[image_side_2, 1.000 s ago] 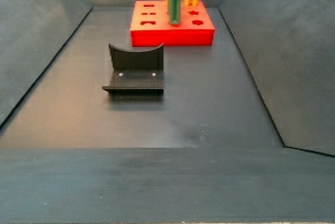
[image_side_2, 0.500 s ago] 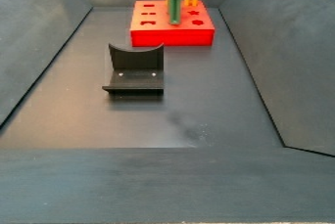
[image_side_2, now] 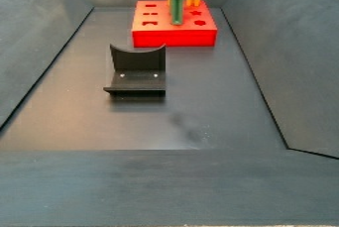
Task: Pick up the star object. Move up. Move to above the board. Insert the star object.
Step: Insert the star object.
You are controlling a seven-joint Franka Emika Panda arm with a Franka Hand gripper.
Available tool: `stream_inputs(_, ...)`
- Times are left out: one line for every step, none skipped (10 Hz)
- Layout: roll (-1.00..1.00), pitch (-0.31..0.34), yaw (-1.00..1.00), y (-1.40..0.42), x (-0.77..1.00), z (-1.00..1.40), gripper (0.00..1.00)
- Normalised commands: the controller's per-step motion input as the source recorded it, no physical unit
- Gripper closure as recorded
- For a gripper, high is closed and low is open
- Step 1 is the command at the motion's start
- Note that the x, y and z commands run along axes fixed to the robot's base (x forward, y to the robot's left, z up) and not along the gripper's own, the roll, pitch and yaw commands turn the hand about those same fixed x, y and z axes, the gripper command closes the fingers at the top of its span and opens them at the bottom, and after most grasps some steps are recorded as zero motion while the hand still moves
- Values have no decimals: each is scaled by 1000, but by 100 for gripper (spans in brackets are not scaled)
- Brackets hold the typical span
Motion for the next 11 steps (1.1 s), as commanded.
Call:
stream_inputs(0,-19,0,0,0,-71,100)
stream_inputs(0,-9,0,0,0,-180,100)
stream_inputs(54,0,0,0,-71,-346,100)
stream_inputs(43,0,31,0,-49,-589,100)
stream_inputs(0,-40,111,-49,-131,-757,100)
stream_inputs(0,-86,157,-120,-143,-854,100)
stream_inputs(0,-77,226,-214,-94,-929,100)
stream_inputs(0,-96,234,-246,-83,-949,100)
stream_inputs(0,-87,226,-194,-43,-940,100)
stream_inputs(0,-93,177,-166,-3,-974,100)
stream_inputs(0,-76,143,-123,0,-960,100)
